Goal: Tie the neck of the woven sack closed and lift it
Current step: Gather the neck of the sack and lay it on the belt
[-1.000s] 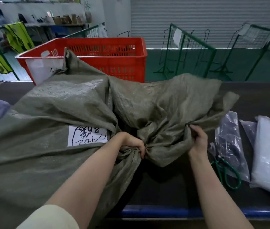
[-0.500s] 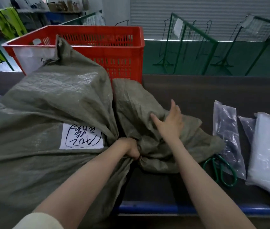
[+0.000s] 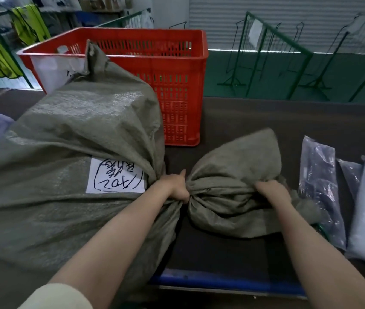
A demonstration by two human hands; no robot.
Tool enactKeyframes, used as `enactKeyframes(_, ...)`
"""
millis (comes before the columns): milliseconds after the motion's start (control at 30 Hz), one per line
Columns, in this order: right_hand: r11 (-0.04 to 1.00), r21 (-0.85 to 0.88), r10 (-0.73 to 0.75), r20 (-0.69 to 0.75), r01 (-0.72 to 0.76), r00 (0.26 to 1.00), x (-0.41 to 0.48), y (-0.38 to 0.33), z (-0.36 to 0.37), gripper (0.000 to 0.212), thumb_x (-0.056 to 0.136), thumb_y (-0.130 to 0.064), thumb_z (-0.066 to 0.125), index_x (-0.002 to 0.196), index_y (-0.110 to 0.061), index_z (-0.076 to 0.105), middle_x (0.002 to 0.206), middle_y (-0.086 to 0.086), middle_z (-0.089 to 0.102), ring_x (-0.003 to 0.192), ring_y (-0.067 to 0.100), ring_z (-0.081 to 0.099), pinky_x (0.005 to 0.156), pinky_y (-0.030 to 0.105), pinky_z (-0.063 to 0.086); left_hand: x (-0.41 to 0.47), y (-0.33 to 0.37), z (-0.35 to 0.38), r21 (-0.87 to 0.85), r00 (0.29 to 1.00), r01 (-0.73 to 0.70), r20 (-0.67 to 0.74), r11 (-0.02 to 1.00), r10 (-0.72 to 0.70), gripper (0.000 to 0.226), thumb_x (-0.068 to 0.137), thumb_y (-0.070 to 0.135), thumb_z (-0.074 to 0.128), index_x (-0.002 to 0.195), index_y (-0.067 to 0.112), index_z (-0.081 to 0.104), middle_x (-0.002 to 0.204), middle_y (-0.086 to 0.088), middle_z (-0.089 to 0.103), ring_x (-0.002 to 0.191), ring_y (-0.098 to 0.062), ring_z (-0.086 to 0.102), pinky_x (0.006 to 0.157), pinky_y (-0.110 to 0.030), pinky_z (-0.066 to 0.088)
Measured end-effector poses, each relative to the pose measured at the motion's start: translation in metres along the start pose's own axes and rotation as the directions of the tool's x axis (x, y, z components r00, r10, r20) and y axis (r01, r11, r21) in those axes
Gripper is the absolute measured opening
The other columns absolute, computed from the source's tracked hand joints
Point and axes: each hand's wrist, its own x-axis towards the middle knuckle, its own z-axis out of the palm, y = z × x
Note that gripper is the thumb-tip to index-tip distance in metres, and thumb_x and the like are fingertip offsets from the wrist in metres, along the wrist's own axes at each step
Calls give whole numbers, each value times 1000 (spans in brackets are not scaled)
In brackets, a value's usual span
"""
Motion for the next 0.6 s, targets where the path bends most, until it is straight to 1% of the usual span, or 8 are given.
enactKeyframes(67, 1000, 0, 16, 32, -16, 999, 5, 5, -7, 76, 80, -47, 56, 138, -2, 32, 143, 20, 40, 130, 35, 41, 104, 42, 35, 3, 0, 4, 95, 998, -67, -9, 993, 68, 113, 70, 27, 66, 146, 32, -19, 135, -11, 53, 114, -30, 56, 90, -33, 45)
enactKeyframes(200, 944, 10, -305, -343, 328, 888, -9, -9, -28, 96, 70, -42, 70, 142, -5, 17, 144, 23, 30, 133, 41, 31, 106, 49, 31, 9, 4, 2, 141, 988, -152, 26, 978, 150, 95, 70, 26, 60, 144, 48, 5, 132, -5, 55, 112, -27, 55, 90, -37, 50)
enactKeyframes(233, 871, -60, -485, -257, 487, 836, -18, -13, -28, 104, 67, -47, 73, 145, -11, 13, 149, 19, 24, 137, 38, 25, 109, 50, 27, 10, 4, 2, 114, 988, -150, 40, 982, 146, 89, 71, 23, 59, 143, 47, 12, 133, -4, 53, 114, -27, 54, 90, -36, 49)
enactKeyframes(300, 658, -160, -708, 201, 736, 677, -39, -13, -14, 125, 56, -55, 78, 147, -29, -5, 158, 7, 0, 145, 31, -1, 116, 53, 8, 9, 6, 0, 7, 988, -134, 79, 991, 133, 85, 72, 14, 56, 143, 45, 22, 135, -5, 50, 118, -27, 51, 92, -35, 47)
enactKeyframes(333, 553, -244, -679, 422, 797, 601, -51, -9, -3, 133, 52, -55, 79, 144, -36, -16, 158, 3, -13, 145, 29, -15, 117, 54, -2, 9, 7, -1, -56, 988, -122, 88, 991, 127, 84, 72, 9, 55, 143, 42, 26, 136, -5, 49, 119, -27, 50, 94, -35, 46)
enactKeyframes(400, 372, -444, -603, 552, 815, 576, -62, 3, 22, 140, 53, -44, 82, 139, -37, -28, 156, 4, -24, 142, 29, -23, 115, 57, -9, 7, 10, -5, -127, 985, -107, 124, 986, 122, 80, 72, 2, 53, 142, 33, 32, 136, -5, 47, 122, -27, 47, 95, -32, 43)
enactKeyframes(533, 442, -587, -707, 237, 678, 666, -36, -4, 18, 101, 73, -22, 66, 148, -26, -2, 145, 10, 33, 134, 31, 30, 110, 49, 21, 8, 18, -2, -157, 955, -189, 202, 969, 219, 52, 70, -8, 50, 117, 11, 58, 116, -9, 61, 107, -28, 55, 81, -31, 45)
enactKeyframes(600, 384, -699, -870, -55, 603, 491, -21, -19, 2, 67, 69, -18, 68, 132, -19, 46, 118, 11, 58, 109, 30, 50, 98, 44, 36, 5, 22, -6, -287, 953, -258, 80, 923, 291, 35, 69, -14, 47, 87, 12, 62, 88, -3, 61, 93, -23, 55, 71, -27, 43)
